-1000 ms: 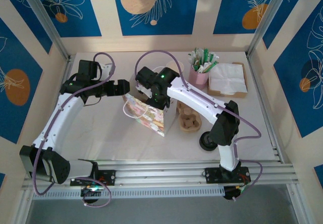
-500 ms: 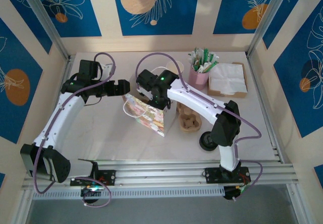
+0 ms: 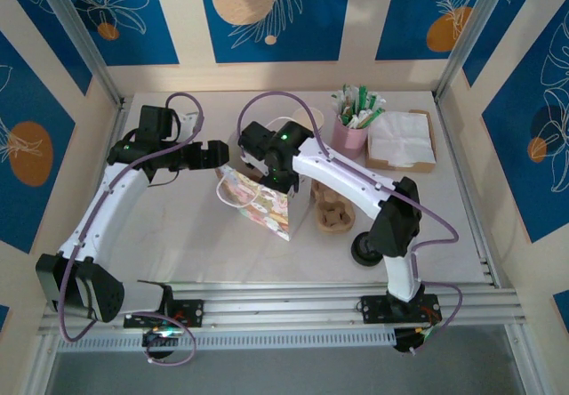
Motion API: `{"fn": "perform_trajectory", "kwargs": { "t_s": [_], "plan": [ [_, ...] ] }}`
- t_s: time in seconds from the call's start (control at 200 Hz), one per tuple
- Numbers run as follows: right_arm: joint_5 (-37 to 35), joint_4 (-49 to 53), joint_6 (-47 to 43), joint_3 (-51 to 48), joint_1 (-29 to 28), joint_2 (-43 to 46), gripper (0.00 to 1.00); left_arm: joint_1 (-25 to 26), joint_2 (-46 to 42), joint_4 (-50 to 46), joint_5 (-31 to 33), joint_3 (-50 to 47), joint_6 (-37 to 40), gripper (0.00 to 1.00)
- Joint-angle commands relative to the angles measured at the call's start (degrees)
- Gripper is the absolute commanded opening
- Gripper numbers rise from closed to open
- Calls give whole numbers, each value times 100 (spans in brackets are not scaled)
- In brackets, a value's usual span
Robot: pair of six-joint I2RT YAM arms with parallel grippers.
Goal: Pack the takeout coffee
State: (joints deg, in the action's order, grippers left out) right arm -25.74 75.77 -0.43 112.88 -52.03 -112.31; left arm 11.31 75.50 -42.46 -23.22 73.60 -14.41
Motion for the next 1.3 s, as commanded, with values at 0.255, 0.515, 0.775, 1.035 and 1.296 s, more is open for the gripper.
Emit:
{"fn": "perform_trajectory", "kwargs": {
  "t_s": [0.255, 0.515, 0.775, 1.035, 1.296],
  "plan": [
    [187, 342, 95, 32, -63, -220, 59, 63, 17, -70, 99, 67, 123, 94],
    [385, 201, 147, -172, -11, -380, 58, 62, 26, -59, 90, 90, 101, 94],
    [539, 76, 266, -493, 49, -390, 58, 56, 17, -57, 90, 80, 87, 94],
    [886, -213, 420, -918, 148, -424, 58, 65, 8, -52, 73, 69, 71, 94],
    [995, -481, 456, -1342, 232, -580, 58, 99, 27, -52, 48, 66, 43, 94]
  ]
}}
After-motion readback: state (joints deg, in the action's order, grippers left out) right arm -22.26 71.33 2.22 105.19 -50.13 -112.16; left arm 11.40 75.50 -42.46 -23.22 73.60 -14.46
